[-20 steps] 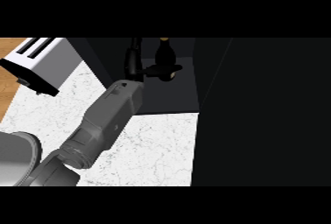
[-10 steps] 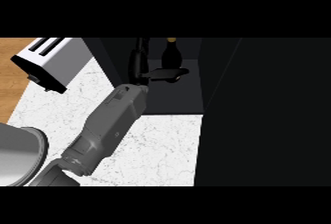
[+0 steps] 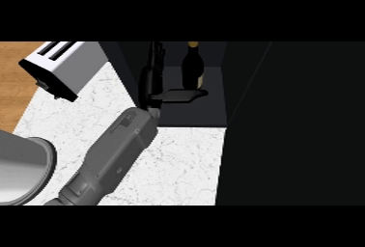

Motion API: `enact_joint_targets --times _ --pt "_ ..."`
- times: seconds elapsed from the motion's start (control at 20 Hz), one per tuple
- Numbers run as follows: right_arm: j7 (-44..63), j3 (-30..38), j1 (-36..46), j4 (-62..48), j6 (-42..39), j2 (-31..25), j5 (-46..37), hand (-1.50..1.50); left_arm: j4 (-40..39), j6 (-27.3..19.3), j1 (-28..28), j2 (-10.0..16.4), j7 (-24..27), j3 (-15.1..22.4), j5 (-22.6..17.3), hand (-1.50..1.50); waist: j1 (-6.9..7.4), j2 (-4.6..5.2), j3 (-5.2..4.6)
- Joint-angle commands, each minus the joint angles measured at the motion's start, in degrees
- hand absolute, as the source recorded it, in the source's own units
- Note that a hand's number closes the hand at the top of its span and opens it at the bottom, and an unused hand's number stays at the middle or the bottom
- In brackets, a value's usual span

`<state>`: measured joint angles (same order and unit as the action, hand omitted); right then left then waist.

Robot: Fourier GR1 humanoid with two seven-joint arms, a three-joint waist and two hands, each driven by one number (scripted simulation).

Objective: Pick up the wine, place it into the cabinet and close the cabinet

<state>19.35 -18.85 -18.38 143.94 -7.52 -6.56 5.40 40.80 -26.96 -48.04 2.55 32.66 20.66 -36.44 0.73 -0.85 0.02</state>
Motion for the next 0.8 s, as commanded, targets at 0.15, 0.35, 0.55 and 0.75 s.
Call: enact_joint_targets --times 0.15,0.35,0.55,0.75 --pt "7.88 0.1 0.26 12.92 2.75 -0.75 2.01 -1.5 18.41 -2.51 12.71 0.64 -3.07 5.31 1.84 -1.5 0.34 -0.01 -0.06" --pt "6.0 -2.34 -2.54 13.47 1.91 -1.25 0.74 -1.5 28.97 -4.72 19.02 2.48 -7.01 8.35 2.83 -1.5 -0.29 -0.07 -0.02" --pt "9.24 1.22 2.75 12.28 3.21 -1.7 3.4 -1.5 38.72 -8.34 27.86 2.35 -6.0 13.32 6.06 -1.5 -0.01 0.35 -0.04" --pt "11.34 -1.64 2.33 15.34 4.09 -2.17 1.2 -1.5 44.5 -9.03 33.88 4.87 -6.31 14.74 7.15 -1.5 -0.58 0.4 -0.08"
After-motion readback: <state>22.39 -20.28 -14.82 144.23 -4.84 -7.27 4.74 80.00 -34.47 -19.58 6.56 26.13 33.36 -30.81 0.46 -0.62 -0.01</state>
